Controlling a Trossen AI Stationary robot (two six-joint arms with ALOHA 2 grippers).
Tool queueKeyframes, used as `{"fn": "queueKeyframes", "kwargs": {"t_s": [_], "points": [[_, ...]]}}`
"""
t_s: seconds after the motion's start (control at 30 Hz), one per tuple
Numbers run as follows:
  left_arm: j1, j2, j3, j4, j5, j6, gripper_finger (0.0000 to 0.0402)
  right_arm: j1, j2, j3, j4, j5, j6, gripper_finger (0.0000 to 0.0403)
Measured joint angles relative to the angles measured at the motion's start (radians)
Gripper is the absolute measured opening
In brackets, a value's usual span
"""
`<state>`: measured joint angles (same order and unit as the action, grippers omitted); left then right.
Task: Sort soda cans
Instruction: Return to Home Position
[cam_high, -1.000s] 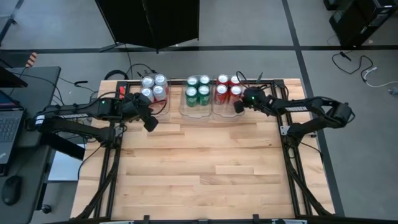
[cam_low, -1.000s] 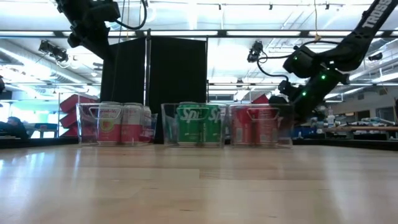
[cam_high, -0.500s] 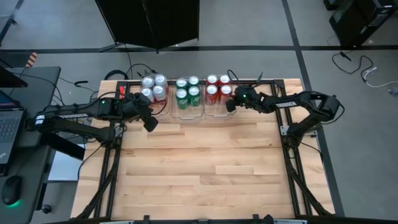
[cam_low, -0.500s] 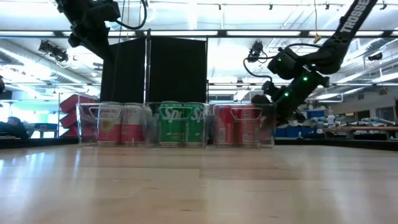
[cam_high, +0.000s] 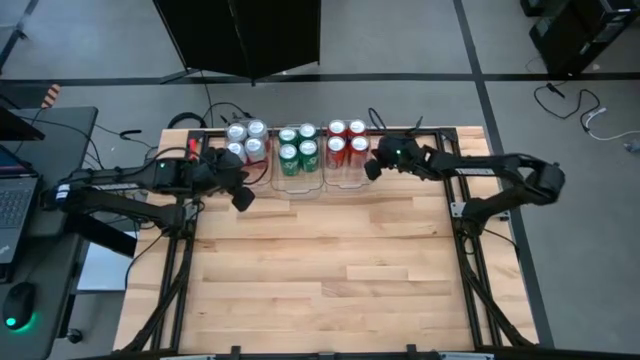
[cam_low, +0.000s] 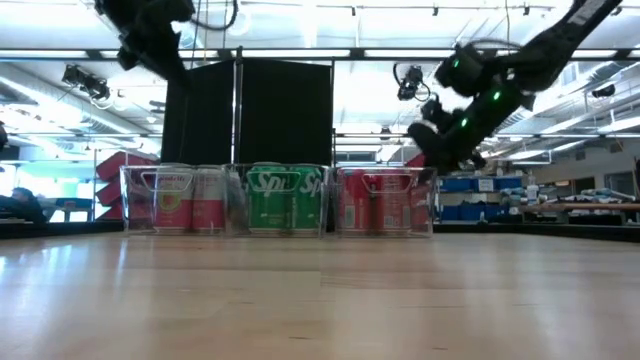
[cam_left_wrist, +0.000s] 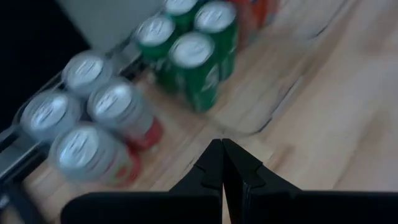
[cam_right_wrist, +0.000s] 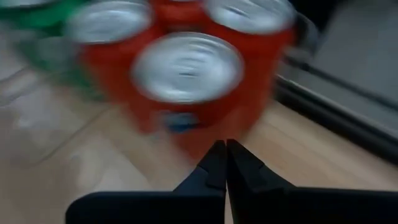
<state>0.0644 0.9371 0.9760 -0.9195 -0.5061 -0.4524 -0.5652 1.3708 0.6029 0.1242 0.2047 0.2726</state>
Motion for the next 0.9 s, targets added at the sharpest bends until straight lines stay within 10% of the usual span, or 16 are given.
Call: {"fn": "queueKeyframes", "kwargs": {"t_s": [0.43, 0.9], "points": [[-0.162, -0.025, -0.117, 0.359, 0.008, 0.166, 0.0003, 0.221, -0.283, -0.271, 0.283, -0.317, -0.344, 0.0], [-0.185, -0.05, -0.404, 0.86, 0.188, 0.345, 0.0003, 0.371, -0.446, -0.568, 0.557, -0.262, -0.275, 0.0]]}}
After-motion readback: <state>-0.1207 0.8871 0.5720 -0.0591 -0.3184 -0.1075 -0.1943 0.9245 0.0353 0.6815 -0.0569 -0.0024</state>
